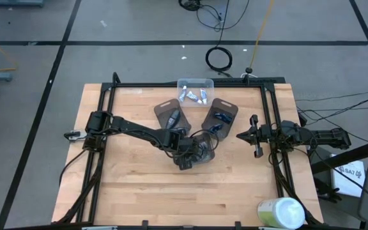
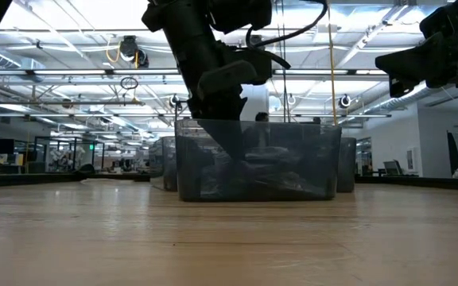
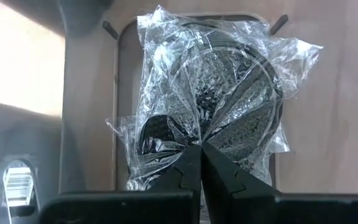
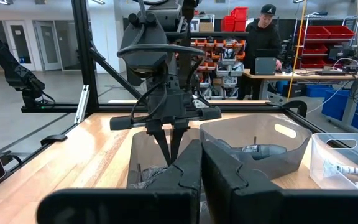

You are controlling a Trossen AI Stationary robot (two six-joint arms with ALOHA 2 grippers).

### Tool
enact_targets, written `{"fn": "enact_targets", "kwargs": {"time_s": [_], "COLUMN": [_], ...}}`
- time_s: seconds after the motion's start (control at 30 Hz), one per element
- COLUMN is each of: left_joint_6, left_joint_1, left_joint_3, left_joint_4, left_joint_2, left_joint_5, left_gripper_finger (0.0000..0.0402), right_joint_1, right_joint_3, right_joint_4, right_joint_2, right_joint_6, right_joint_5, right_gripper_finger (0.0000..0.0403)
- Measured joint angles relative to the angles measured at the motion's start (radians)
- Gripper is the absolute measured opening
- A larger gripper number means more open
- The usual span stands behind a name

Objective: Pick & Place Travel size toiletries
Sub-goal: Put the black hairbrush into the bottom black transparent bin, then return to Home Position

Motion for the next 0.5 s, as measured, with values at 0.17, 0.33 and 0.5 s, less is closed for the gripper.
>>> {"fn": "enact_targets", "kwargs": {"time_s": [0.17, 0.33, 0.5], "left_joint_6": [-0.043, -0.076, -0.076], "left_joint_1": [0.002, 0.002, 0.008], "left_joint_3": [0.0, 0.0, 0.0], "left_joint_4": [0.0, 0.001, 0.002], "left_joint_2": [0.0, -0.005, -0.028], "left_joint_5": [0.028, 0.043, 0.043], "left_gripper_finger": [0.0032, 0.0102, 0.0176], "right_joint_1": [0.0, 0.0, 0.0], "right_joint_3": [0.0, 0.0, 0.0], "right_joint_4": [0.0, 0.0, 0.0], "right_joint_2": [0.0, 0.0, 0.0], "right_joint_6": [0.0, 0.0, 0.0], "right_joint_5": [0.0, 0.0, 0.0], "right_gripper_finger": [0.0004, 0.0004, 0.0004]}}
